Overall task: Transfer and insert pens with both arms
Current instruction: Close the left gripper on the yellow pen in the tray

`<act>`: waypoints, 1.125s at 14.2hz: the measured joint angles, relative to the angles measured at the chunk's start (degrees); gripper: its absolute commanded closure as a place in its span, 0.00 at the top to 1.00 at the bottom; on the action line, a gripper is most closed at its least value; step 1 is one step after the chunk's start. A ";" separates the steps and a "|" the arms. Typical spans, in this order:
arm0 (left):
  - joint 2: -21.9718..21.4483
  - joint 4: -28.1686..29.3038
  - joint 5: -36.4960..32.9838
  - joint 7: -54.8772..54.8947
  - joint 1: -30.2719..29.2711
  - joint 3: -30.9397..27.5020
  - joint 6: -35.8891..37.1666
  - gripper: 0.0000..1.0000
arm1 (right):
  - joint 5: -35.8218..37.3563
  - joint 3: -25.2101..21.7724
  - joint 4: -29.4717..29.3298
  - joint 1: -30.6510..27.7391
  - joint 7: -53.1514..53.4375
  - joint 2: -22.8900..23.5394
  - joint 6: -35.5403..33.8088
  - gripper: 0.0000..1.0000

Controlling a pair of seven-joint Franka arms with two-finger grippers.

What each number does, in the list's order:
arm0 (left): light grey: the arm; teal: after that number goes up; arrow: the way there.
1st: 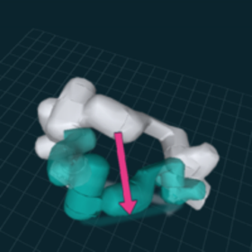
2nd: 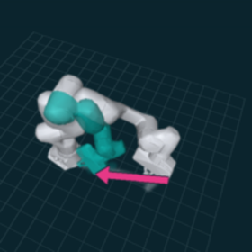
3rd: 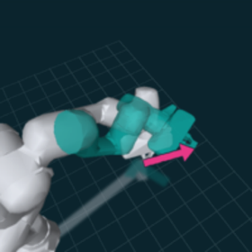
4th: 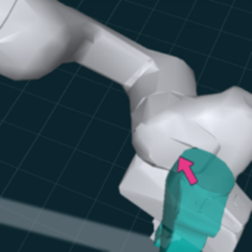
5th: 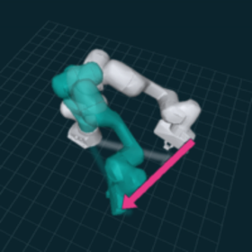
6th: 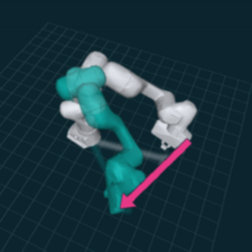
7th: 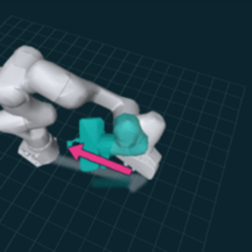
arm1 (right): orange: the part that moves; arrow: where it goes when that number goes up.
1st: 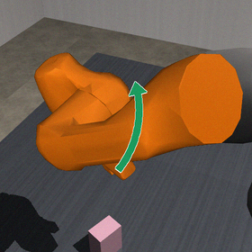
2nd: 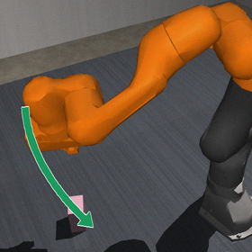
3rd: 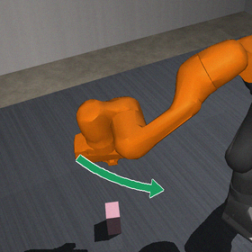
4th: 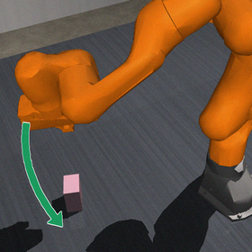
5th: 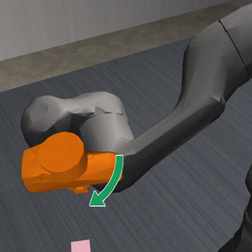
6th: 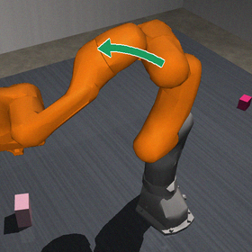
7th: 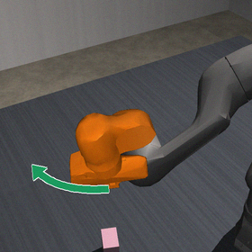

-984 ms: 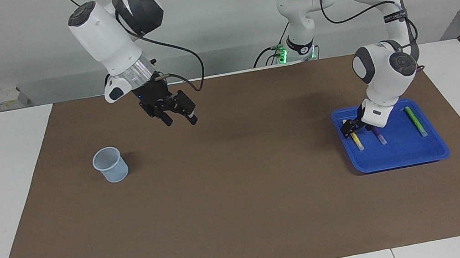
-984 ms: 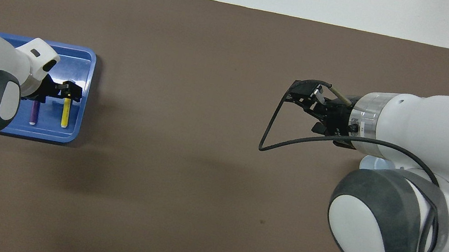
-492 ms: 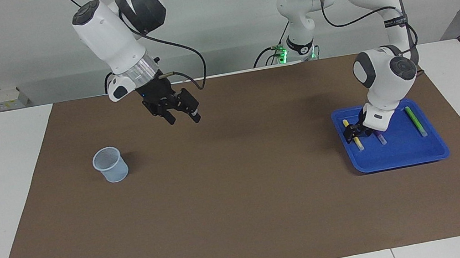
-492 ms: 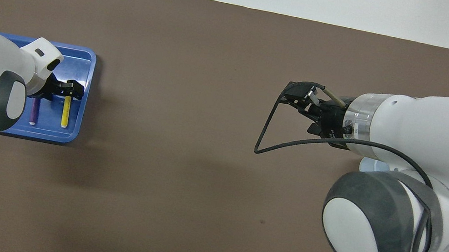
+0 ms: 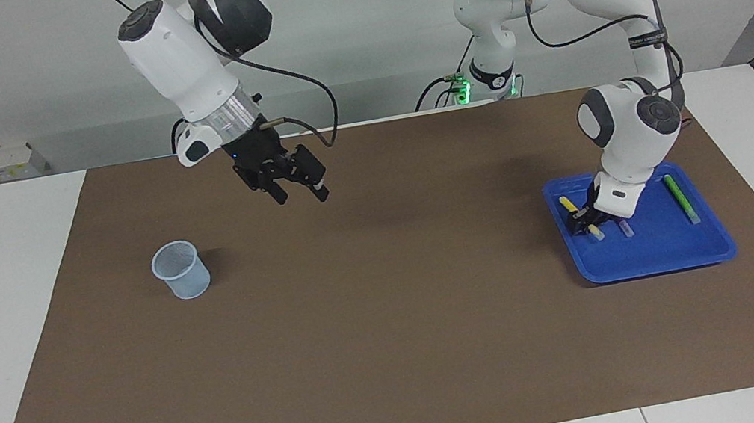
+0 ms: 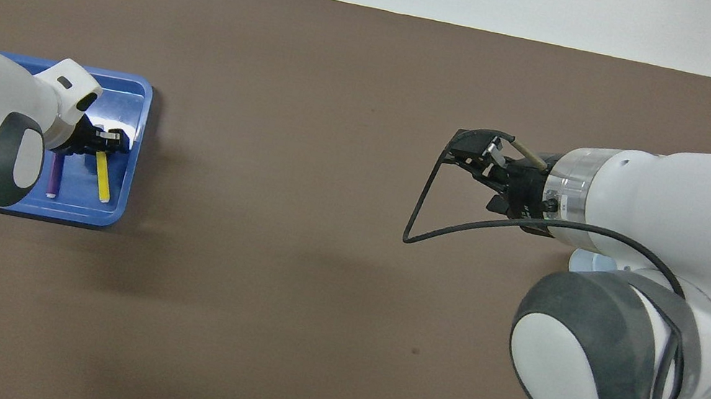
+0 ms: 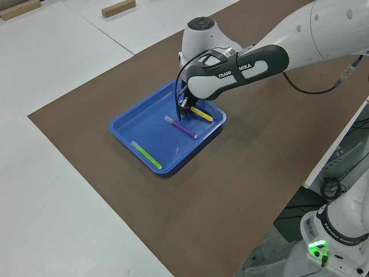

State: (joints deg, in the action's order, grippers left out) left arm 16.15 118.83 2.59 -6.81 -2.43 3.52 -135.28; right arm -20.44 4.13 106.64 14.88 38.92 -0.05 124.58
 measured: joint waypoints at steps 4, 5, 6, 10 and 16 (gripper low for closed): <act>0.00 0.00 0.00 -0.01 0.00 0.00 0.01 0.00 | -0.07 0.01 0.00 0.18 1.32 0.00 0.16 1.00; 0.00 0.00 0.00 -0.02 0.00 0.00 0.01 0.22 | -0.08 0.01 0.00 0.28 1.47 0.00 0.28 1.00; 0.00 0.00 0.00 -0.02 0.00 0.00 0.01 0.63 | -0.09 0.01 -0.01 0.34 1.51 0.00 0.32 1.00; 0.03 0.01 0.01 -0.63 0.14 0.11 0.01 0.96 | -0.09 0.01 -0.01 0.40 1.52 0.00 0.33 1.00; 0.09 -0.77 0.02 -1.37 0.09 -0.38 1.53 0.90 | -0.09 -0.02 -0.01 0.40 1.52 0.00 0.33 1.00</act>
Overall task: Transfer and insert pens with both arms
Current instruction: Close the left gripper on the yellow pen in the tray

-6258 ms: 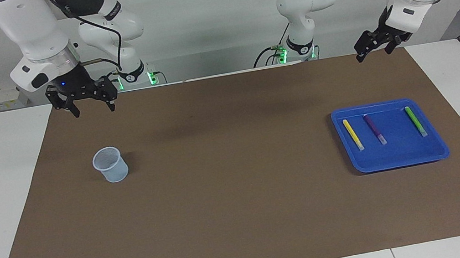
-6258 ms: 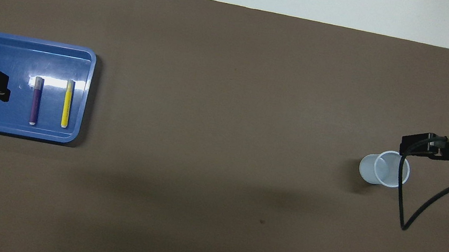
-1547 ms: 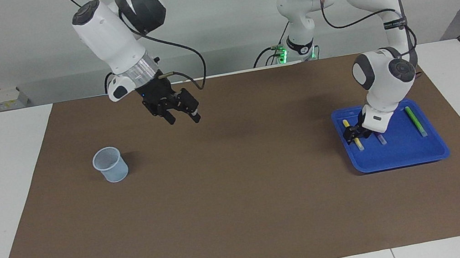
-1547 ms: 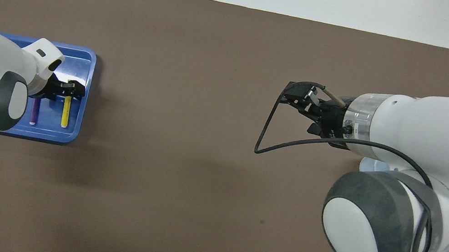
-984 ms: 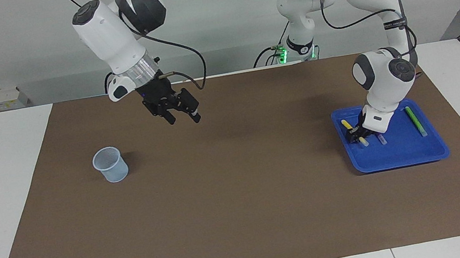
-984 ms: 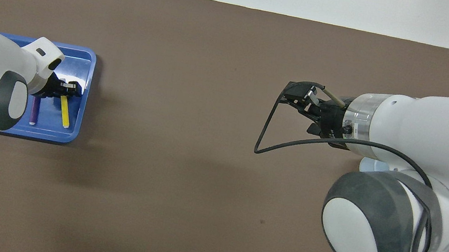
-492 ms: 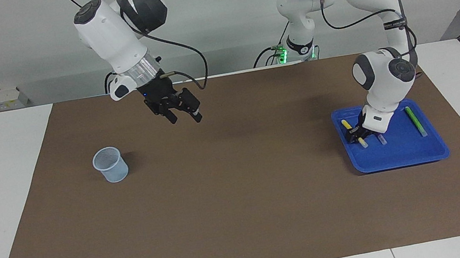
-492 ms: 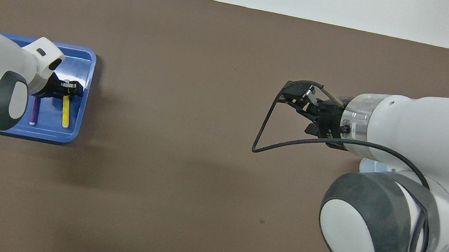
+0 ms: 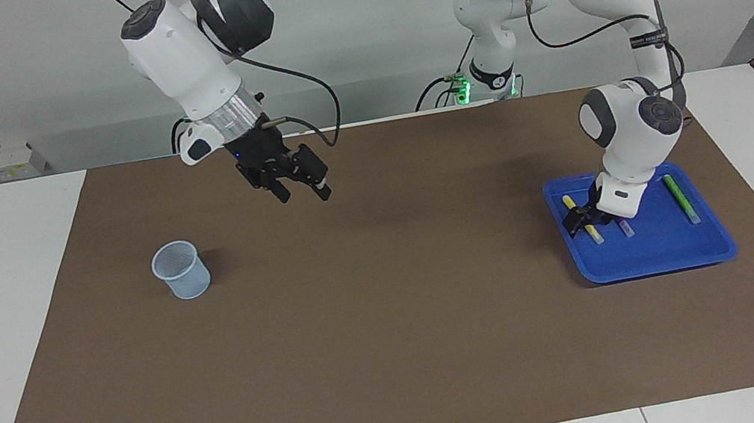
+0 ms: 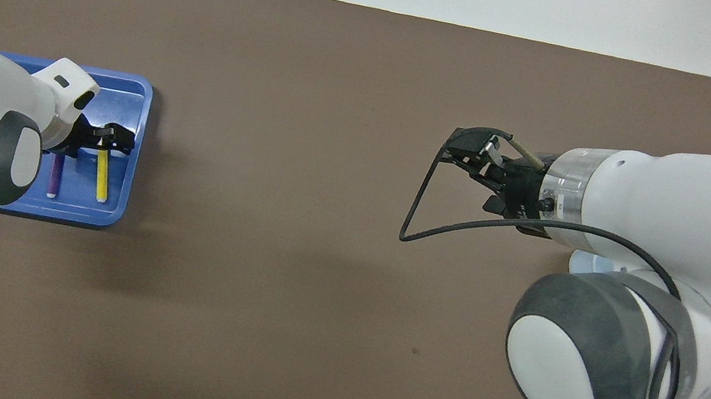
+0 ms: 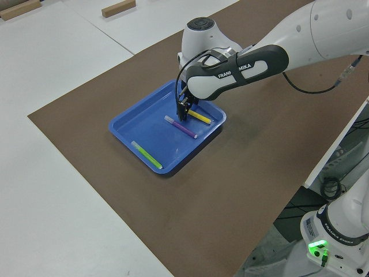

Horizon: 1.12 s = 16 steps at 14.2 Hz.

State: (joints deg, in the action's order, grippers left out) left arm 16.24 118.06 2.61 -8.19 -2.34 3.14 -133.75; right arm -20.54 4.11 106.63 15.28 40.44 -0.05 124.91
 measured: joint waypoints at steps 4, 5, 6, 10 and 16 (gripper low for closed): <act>0.00 -1.87 0.01 -0.35 0.12 0.29 2.21 0.62 | 0.00 -0.02 0.00 0.00 0.00 0.00 0.05 1.00; 0.00 -1.92 0.01 -0.35 0.12 0.29 2.32 0.62 | 0.00 -0.04 -0.01 0.00 0.00 0.00 0.06 1.00; 0.00 -1.92 0.01 -0.36 0.12 0.30 2.41 0.58 | 0.00 -0.06 -0.01 0.00 0.00 0.00 0.06 1.00; 0.01 -1.93 0.01 -0.39 0.14 0.31 2.69 0.19 | 0.00 -0.07 -0.03 0.00 0.00 0.00 0.08 1.00; 0.01 -2.09 0.03 -0.45 0.13 0.27 3.38 0.00 | -2.10 -0.10 -0.09 0.00 0.00 0.00 0.17 1.00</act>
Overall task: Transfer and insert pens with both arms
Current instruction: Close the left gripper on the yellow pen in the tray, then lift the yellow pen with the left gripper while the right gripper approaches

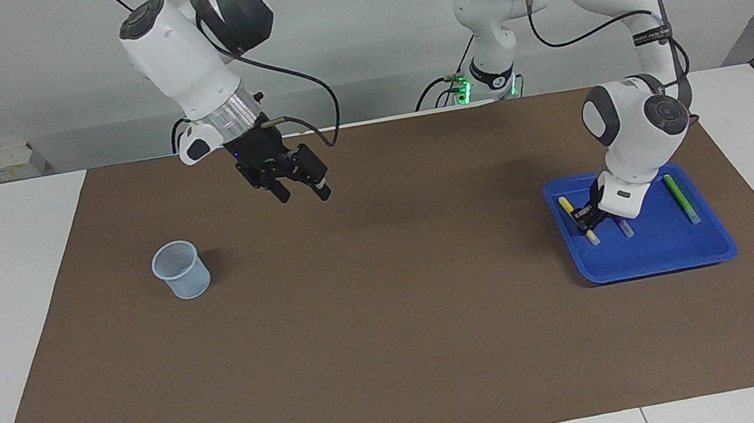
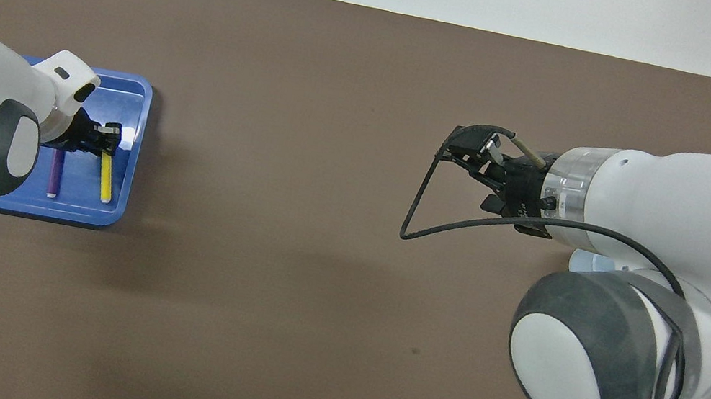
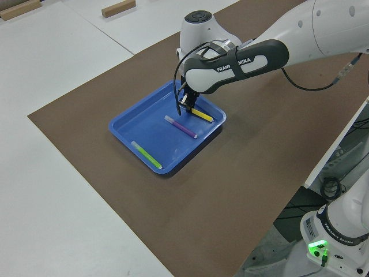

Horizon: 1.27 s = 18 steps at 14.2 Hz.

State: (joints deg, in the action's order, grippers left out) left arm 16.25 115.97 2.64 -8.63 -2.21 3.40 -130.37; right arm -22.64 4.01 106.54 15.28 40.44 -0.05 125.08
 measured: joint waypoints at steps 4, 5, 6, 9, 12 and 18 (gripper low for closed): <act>0.01 -1.88 0.01 -0.05 -0.01 -0.02 3.32 0.00 | -1.95 0.00 -0.03 0.01 0.28 0.00 1.69 1.00; 0.00 -3.24 0.02 -0.10 -0.03 -0.04 5.16 0.00 | -2.68 0.01 -0.03 0.10 0.91 0.01 2.81 1.00; -0.02 -5.08 0.05 -0.21 -0.05 -0.06 7.62 0.00 | -3.58 0.06 -0.03 0.39 1.41 0.05 4.01 1.00; -0.21 -11.79 0.19 -4.66 -0.05 0.01 15.08 0.00 | -5.92 0.13 0.02 1.97 4.67 0.34 7.84 1.00; -0.98 -15.80 4.37 -15.07 0.29 0.41 17.76 0.00 | -8.10 0.13 0.10 4.29 7.63 1.96 12.88 1.00; -6.35 -17.39 17.08 -38.16 0.38 0.71 18.99 0.00 | -8.21 0.15 0.11 8.63 17.32 4.75 19.66 1.00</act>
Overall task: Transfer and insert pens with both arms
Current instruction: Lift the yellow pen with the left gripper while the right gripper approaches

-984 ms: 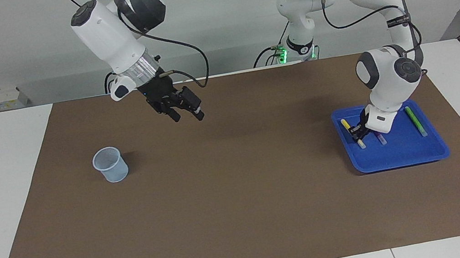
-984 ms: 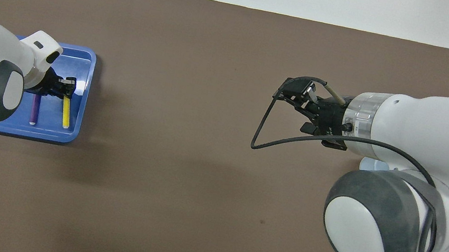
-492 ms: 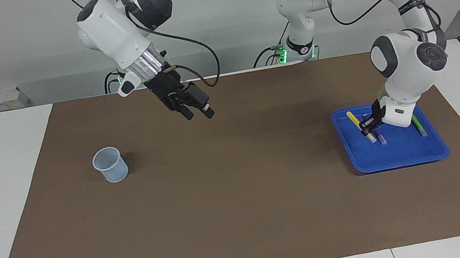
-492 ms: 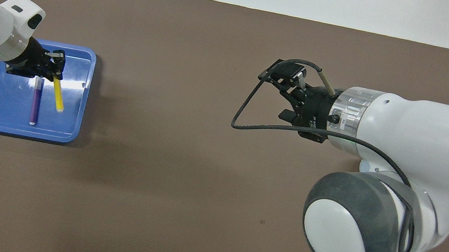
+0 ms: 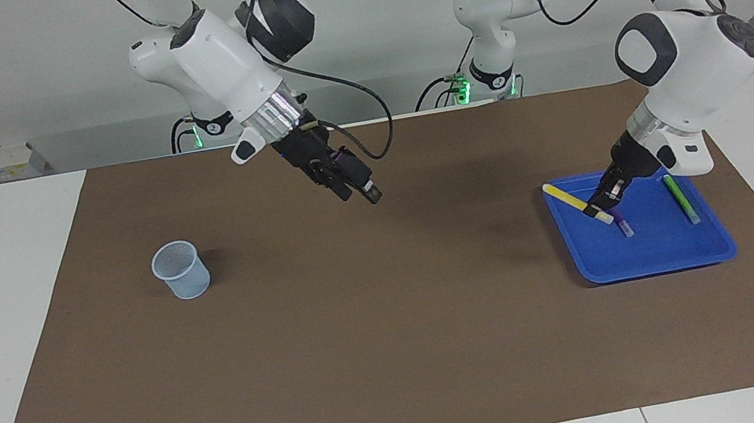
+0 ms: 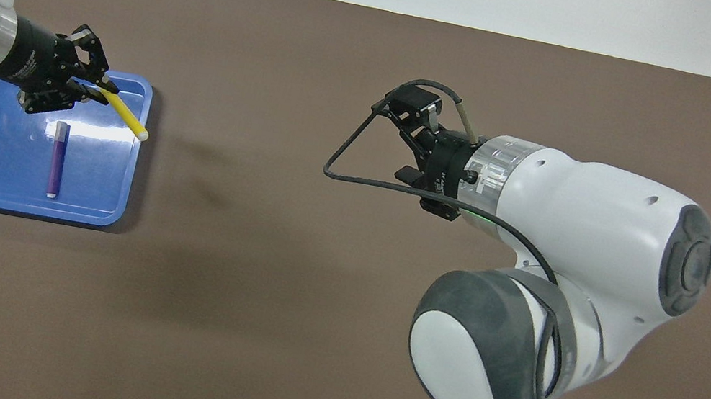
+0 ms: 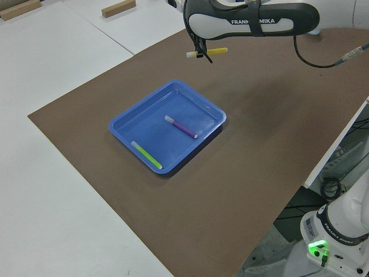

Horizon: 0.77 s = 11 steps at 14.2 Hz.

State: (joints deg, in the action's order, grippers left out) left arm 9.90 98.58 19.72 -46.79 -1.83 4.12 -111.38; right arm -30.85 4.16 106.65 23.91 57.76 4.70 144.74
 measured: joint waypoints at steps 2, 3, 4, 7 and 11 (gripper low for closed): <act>-1.99 0.00 2.40 -7.36 0.09 0.43 0.57 0.00 | 0.00 0.02 0.00 1.83 0.62 0.85 1.80 1.00; -2.85 0.01 2.84 -11.35 0.33 0.82 0.65 0.00 | 0.01 0.03 0.00 2.59 0.04 1.25 2.21 1.00; -3.69 0.02 3.11 -15.45 0.94 1.01 0.68 0.00 | 0.01 0.02 0.00 3.30 -1.58 1.61 2.51 1.00; -6.06 0.10 3.36 -25.77 4.02 1.19 0.85 0.00 | 0.01 0.01 -0.04 5.10 -5.14 2.24 5.26 1.00; -7.79 1.23 3.39 -33.60 7.52 1.27 0.92 0.00 | 0.01 0.07 -0.14 9.77 -5.39 3.11 11.12 1.00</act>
State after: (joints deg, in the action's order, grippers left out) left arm 2.11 99.81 23.11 -80.39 5.70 5.39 -110.46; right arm -30.84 4.23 106.51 33.69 52.37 7.80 155.86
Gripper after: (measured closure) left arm 0.837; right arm 0.000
